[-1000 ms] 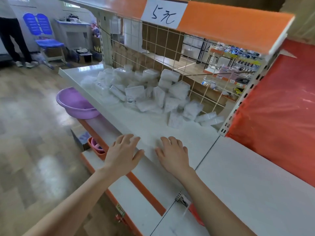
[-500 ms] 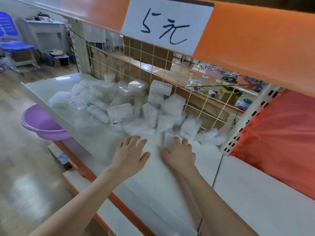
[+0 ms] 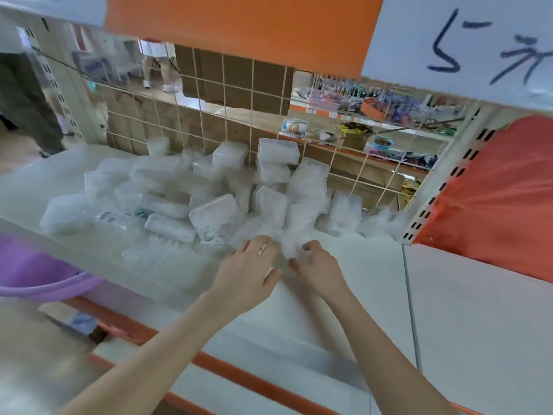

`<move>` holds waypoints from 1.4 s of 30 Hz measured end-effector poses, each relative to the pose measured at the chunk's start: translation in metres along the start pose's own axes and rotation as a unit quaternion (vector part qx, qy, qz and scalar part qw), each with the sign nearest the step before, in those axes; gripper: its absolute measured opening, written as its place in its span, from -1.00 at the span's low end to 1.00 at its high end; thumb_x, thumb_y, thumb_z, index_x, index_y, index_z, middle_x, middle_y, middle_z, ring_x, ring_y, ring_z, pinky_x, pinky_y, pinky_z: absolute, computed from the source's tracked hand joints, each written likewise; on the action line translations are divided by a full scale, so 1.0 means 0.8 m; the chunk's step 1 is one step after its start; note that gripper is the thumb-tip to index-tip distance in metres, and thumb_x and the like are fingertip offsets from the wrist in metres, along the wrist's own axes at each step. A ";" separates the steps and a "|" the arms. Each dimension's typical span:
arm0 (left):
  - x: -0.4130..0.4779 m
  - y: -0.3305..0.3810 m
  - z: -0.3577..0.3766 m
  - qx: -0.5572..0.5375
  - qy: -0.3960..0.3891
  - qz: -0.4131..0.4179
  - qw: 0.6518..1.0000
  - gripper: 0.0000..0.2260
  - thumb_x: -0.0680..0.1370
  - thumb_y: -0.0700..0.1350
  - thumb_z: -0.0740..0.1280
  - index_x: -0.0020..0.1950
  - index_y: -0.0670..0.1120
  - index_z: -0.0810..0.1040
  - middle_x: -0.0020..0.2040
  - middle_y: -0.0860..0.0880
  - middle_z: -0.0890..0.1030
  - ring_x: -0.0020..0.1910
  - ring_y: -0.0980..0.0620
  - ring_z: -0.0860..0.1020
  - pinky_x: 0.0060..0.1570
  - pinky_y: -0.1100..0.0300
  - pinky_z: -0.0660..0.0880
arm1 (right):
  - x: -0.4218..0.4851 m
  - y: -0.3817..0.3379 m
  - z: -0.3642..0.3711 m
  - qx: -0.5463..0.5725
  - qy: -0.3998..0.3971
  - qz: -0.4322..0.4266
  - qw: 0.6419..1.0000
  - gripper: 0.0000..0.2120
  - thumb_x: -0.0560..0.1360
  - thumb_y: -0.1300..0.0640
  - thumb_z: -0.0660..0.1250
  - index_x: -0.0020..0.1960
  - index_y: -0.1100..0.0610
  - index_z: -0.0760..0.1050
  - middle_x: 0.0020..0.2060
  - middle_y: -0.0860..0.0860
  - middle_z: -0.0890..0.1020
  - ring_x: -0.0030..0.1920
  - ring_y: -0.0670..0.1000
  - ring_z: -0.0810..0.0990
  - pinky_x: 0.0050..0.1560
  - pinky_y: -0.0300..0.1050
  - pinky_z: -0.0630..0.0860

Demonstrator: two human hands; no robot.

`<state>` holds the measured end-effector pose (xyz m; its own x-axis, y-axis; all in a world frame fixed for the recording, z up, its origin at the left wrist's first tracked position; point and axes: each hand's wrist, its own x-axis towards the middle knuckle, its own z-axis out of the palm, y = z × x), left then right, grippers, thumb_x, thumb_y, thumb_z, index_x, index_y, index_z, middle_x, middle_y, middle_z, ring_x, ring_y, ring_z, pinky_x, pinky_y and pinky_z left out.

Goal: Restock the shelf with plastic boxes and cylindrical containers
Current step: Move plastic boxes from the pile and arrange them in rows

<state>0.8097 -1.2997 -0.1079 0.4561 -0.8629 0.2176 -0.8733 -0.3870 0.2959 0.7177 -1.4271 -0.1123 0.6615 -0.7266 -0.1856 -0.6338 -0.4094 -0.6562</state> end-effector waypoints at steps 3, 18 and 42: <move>-0.001 -0.003 -0.003 -0.053 0.011 0.015 0.998 -0.59 0.53 0.03 0.23 0.37 0.03 0.30 0.35 0.10 0.31 0.26 0.03 0.36 0.03 0.16 0.40 | -0.019 -0.014 0.000 0.282 -0.005 0.073 0.957 -0.92 0.47 0.09 0.23 -0.12 0.10 0.45 -0.24 -0.01 0.50 -0.28 -0.03 0.46 -0.29 -0.20 0.30; 0.000 -0.008 -0.009 -0.227 0.012 0.062 0.972 -0.33 0.32 0.01 0.49 0.37 -0.04 0.34 0.33 0.06 0.33 0.28 0.08 0.34 0.13 0.25 0.30 | -0.067 -0.009 -0.009 0.602 -0.062 0.150 0.782 -0.57 0.61 -0.10 -0.01 -0.04 0.18 0.48 -0.39 0.08 0.64 -0.49 0.03 0.59 -0.51 -0.23 0.49; 0.004 0.000 -0.014 -0.249 -0.044 0.109 0.961 -0.14 0.23 0.05 0.53 0.44 -0.03 0.21 0.35 0.05 0.29 0.26 0.08 0.34 0.12 0.35 0.24 | -0.084 0.004 -0.009 0.488 0.021 0.071 0.870 -0.74 0.50 0.20 0.20 0.14 0.14 0.54 -0.09 0.08 0.67 -0.18 0.02 0.63 -0.22 -0.11 0.52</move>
<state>0.8134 -1.2987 -0.0965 0.2356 -0.9384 0.2529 -0.7468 -0.0083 0.6650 0.6683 -1.3835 -0.0968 0.5770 -0.7591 -0.3013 -0.0526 0.3337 -0.9412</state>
